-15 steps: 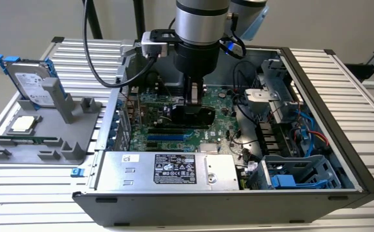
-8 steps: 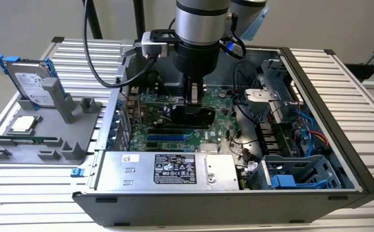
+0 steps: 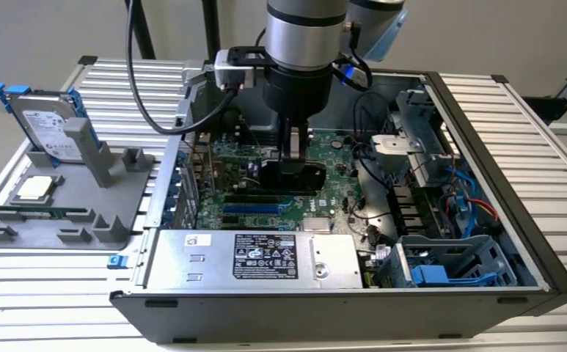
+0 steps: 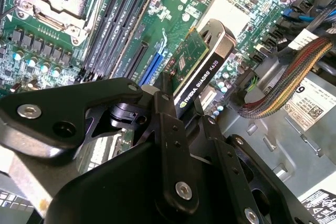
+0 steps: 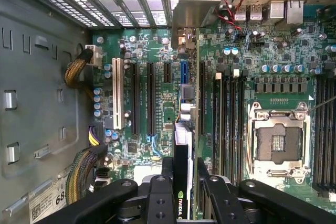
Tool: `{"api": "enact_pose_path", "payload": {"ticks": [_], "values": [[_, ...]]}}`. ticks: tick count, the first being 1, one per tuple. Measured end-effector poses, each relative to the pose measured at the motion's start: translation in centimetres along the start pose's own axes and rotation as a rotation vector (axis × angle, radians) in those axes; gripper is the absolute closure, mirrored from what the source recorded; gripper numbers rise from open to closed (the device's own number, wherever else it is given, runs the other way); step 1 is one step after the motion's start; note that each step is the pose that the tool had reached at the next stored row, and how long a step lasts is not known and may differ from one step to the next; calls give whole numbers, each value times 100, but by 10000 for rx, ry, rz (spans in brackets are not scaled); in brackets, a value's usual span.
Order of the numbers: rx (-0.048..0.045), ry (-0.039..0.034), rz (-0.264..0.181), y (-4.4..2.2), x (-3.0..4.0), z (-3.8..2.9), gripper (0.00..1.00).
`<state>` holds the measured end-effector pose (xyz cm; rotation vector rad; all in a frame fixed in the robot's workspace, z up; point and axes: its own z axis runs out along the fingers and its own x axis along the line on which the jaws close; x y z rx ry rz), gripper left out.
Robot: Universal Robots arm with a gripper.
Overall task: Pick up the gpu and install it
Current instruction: 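Insert the gpu into the slot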
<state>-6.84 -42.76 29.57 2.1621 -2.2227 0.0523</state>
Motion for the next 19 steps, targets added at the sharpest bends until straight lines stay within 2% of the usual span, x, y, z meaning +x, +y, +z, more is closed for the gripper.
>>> {"api": "enact_pose_path", "payload": {"ticks": [19], "values": [[1,19,0,0,-2,32,100]]}}
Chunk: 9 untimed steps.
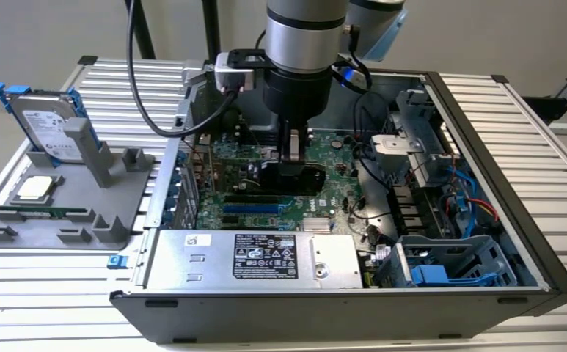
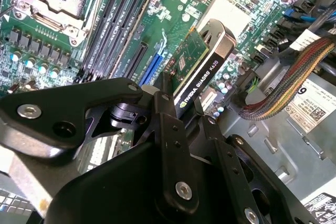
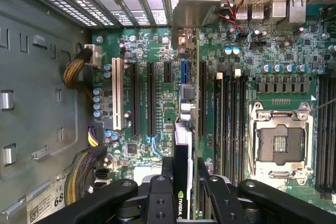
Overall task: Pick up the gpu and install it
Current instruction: 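Insert the gpu into the slot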
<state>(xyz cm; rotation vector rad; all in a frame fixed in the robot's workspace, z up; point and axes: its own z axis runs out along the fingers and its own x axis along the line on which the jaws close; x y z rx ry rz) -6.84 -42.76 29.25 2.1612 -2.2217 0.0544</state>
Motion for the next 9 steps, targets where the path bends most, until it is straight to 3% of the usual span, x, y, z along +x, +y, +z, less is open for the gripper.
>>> {"api": "enact_pose_path", "payload": {"ticks": [9], "values": [[0,18,0,0,-3,54,100]]}}
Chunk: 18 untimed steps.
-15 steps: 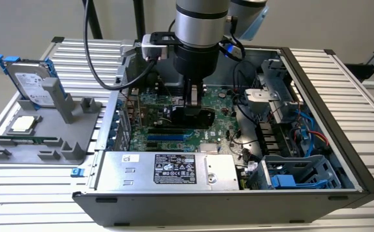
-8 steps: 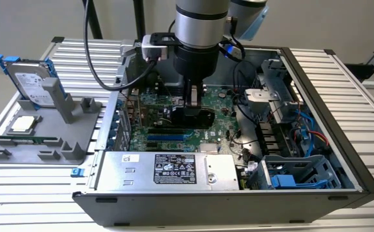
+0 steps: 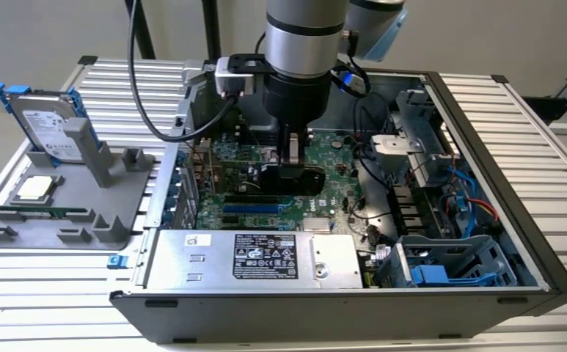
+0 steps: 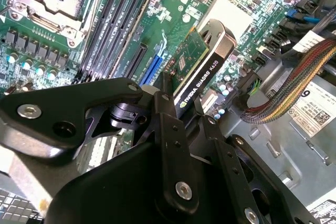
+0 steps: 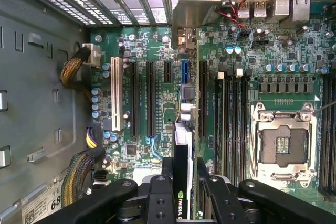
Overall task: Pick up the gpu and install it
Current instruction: 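Insert the gpu into the slot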
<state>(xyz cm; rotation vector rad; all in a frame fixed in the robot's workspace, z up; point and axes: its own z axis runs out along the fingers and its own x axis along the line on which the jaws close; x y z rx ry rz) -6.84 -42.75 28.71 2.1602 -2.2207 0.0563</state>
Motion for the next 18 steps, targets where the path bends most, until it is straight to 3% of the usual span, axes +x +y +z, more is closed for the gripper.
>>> {"api": "enact_pose_path", "payload": {"ticks": [8,18], "values": [[1,-1,0,0,0,11,100],[-1,-2,-1,0,-5,90,100]]}}
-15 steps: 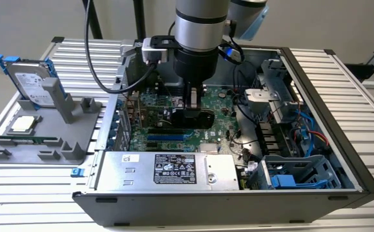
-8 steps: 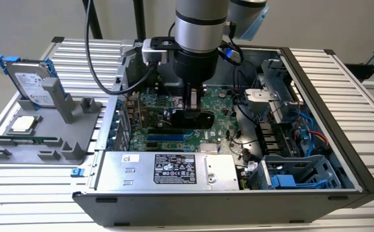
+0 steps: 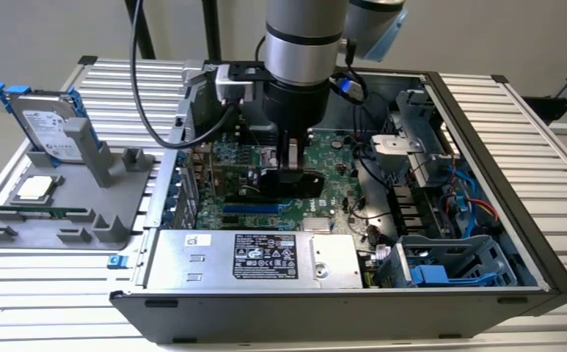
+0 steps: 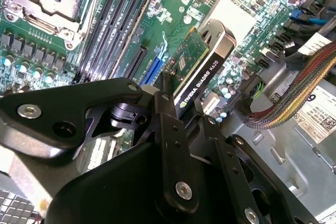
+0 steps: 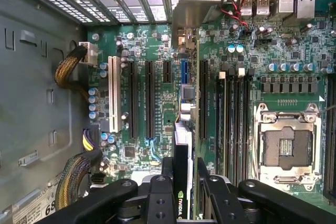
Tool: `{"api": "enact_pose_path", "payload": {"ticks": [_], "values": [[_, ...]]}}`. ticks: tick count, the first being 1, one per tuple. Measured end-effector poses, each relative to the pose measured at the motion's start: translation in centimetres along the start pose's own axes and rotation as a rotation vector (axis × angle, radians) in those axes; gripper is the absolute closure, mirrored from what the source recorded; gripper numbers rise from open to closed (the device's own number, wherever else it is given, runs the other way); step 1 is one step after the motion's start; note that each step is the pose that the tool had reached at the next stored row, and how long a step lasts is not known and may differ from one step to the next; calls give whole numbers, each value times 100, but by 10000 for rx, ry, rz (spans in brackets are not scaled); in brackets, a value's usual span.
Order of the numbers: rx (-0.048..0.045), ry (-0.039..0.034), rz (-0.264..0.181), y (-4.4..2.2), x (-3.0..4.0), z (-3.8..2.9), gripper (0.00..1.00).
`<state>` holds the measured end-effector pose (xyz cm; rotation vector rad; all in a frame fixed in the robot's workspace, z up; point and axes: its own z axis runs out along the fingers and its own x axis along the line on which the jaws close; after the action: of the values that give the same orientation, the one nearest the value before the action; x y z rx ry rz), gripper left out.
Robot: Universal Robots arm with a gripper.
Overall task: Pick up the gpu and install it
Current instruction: 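Insert the gpu into the slot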
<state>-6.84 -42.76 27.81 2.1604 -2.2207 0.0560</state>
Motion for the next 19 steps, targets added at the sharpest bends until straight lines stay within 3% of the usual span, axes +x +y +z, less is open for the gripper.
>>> {"api": "enact_pose_path", "payload": {"ticks": [19], "values": [[-53,1,-2,9,-5,96,100]]}}
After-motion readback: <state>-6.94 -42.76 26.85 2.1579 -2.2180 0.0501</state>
